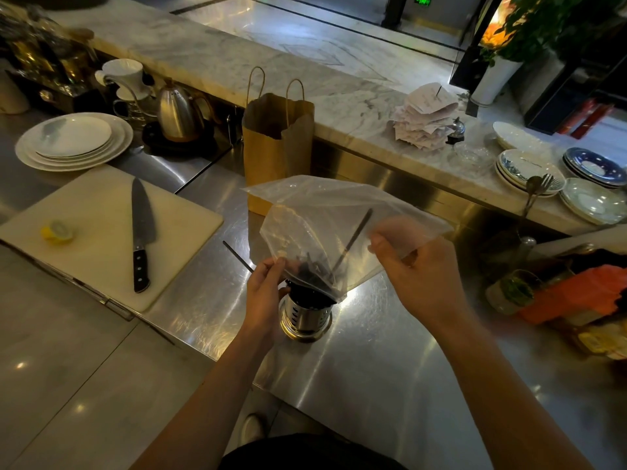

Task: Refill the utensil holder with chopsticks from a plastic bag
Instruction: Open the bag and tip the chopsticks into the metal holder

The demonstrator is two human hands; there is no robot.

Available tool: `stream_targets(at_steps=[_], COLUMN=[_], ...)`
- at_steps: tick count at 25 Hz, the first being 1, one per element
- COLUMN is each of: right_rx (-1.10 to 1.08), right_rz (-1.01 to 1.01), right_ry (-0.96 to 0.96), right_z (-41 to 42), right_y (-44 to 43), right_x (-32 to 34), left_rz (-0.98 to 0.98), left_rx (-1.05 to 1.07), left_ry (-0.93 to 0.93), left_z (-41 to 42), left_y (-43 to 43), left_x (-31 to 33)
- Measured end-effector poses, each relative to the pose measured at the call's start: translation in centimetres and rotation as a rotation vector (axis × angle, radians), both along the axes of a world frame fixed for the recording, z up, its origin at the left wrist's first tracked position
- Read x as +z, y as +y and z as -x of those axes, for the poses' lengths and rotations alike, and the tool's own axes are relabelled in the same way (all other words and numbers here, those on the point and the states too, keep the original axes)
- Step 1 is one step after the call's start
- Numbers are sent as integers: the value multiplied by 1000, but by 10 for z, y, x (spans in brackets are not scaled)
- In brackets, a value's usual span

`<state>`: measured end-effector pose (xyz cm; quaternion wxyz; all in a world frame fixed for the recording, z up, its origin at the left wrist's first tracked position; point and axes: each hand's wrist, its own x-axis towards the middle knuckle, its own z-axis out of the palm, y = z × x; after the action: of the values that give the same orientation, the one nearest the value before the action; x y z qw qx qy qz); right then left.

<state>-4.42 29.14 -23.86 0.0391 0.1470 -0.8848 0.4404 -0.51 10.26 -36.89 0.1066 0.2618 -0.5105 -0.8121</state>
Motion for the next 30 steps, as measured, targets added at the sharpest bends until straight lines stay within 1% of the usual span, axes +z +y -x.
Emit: stream_targets(at_steps=[2,6,10,15,18,21,22,24,30], right_rx=[3,-24,-70,-46,-41,-20,-31,-75,-42], right_rz=[68,302,356,360,353,136,102,119,133], right_ry=[2,-222,-166,-64,-43,-28,-28,-8,56], right_z=[4,9,10,11,9,11,12,13,11], right_y=[-3,-17,-23,-23,-22,-20,-18,-16,-17], right_x=[-1,-4,-6,-6,-6,-9,-10,-8,-6], left_rz=[-19,-26,-15,12,16,2,2,-6,-28], left_rx=[-8,-29,-44,-58,-55,-64,-66,-62,-50], left_ry=[1,-15,-10,-13,-10,-12,-12,-10,-8], left_z=[0,1,0,-1,-1,0,1,2,4], left_y=[1,4,4,2,2,1,1,1,0], left_x=[2,8,10,7,6,4,4,4,4])
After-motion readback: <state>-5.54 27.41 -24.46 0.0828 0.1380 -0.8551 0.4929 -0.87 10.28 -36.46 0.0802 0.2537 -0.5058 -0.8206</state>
